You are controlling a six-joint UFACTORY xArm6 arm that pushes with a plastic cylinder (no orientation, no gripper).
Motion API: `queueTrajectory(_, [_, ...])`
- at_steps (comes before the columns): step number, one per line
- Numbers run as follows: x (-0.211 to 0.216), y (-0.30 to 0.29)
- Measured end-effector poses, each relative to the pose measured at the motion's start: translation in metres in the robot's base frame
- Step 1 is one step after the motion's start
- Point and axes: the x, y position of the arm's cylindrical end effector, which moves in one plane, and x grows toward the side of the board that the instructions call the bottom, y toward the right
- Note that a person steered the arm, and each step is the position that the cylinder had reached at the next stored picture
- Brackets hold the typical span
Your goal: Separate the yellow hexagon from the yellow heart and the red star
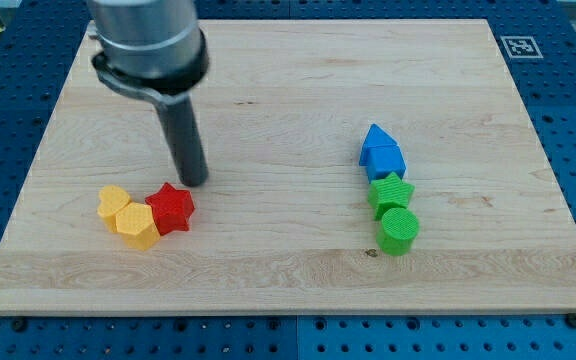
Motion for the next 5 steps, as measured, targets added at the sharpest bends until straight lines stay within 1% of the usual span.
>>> queueTrajectory(1, [0.025, 0.037])
queueTrajectory(2, [0.083, 0.028])
queueTrajectory(3, [0.115, -0.008])
queueTrajectory(4, [0.111, -0.051])
queueTrajectory(5, [0.097, -0.057])
